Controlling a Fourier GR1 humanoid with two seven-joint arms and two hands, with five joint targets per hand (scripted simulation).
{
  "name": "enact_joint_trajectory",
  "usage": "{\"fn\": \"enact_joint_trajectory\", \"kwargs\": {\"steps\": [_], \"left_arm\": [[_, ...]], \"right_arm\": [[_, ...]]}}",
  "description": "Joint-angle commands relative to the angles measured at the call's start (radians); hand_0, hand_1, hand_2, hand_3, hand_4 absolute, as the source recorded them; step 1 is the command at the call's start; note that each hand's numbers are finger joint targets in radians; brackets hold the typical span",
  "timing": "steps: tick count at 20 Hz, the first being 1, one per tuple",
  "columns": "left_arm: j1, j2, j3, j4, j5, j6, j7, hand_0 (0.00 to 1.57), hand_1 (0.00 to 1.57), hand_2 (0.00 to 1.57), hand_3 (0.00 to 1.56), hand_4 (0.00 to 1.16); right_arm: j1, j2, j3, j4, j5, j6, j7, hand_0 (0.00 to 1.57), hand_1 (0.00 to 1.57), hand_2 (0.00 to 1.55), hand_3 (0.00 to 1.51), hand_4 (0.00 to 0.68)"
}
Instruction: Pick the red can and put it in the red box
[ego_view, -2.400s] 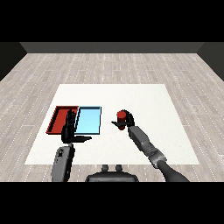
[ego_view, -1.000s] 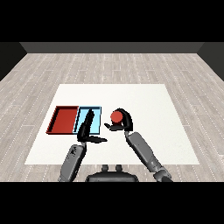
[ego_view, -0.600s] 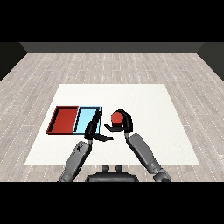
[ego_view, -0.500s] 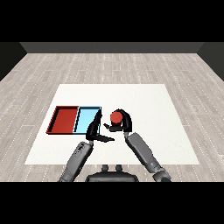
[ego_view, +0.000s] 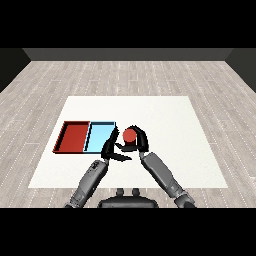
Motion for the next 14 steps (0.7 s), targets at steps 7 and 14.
{"fn": "enact_joint_trajectory", "kwargs": {"steps": [7,14], "left_arm": [[-0.043,0.000,-0.013,0.119,0.073,-0.021,-0.086,0.00,0.00,0.00,0.00,0.00],[-0.091,0.000,-0.056,0.071,0.085,0.007,-0.008,0.00,0.00,0.00,0.00,0.00]], "right_arm": [[0.029,0.000,0.038,-0.019,-0.008,0.004,-0.007,1.45,1.45,1.44,1.38,0.624],[-0.120,0.001,0.109,0.041,-0.105,-0.070,-0.005,1.49,1.49,1.45,1.38,0.617]]}}
